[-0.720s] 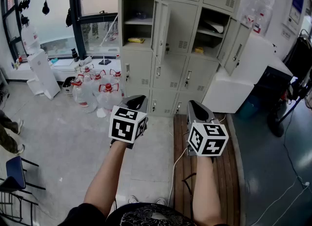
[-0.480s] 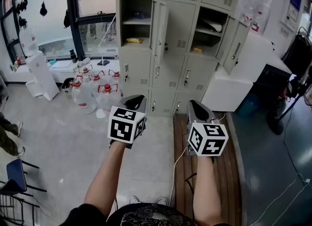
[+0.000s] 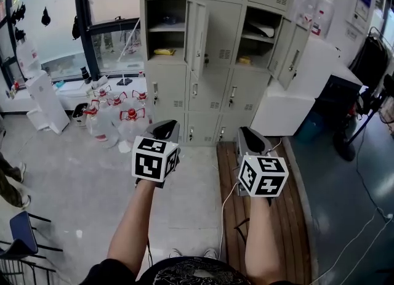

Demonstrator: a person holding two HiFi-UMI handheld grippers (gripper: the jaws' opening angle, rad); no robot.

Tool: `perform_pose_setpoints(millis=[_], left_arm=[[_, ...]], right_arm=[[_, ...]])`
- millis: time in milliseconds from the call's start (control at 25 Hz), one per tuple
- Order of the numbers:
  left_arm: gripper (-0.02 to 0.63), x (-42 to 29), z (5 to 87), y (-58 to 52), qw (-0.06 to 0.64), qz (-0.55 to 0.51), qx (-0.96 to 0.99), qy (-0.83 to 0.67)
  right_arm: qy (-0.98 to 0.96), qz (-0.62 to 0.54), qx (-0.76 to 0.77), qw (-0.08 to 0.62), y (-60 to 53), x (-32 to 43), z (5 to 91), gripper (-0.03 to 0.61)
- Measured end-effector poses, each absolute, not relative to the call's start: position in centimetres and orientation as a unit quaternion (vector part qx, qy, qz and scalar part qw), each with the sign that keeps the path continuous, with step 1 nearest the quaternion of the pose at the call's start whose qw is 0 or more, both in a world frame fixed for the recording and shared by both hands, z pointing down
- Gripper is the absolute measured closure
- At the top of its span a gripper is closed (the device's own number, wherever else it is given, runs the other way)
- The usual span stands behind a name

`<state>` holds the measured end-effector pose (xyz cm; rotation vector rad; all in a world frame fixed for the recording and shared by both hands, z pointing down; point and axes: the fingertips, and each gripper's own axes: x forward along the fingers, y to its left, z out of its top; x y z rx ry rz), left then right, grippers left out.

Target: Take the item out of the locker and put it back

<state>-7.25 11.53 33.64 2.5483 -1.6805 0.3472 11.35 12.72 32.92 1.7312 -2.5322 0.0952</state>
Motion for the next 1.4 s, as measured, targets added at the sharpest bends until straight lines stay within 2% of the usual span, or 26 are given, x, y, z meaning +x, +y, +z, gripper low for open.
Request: perform_pose_setpoints(millis=[240,520,1040,1400], left_arm=[[0.614,-8.3,34.2,10.9,0.038,0.114,0.839,-0.531],[0.614,-9.3,34.7,10.1,0.039,0.116,0.850,-0.513],[0.614,-9.7,35.0,9.6,0.037,0.116,0.862,-0.493],[0.614,-8.8,35.4,7.7,0.031,0.119,0.864,-0.488]], right_arm=[[-0.812,0.032,0.582,0.037,12.8,10.7,33.2,0.496],[-0.801,0.037,0.596,0.040,13.0,9.7,33.6,0.413],[-0.784,0.033,0.618,0.039,13.0,9.6,33.1,0.319],[-0.785,0.035,0.617,0.033,11.1,10.1,33.6,0.290]])
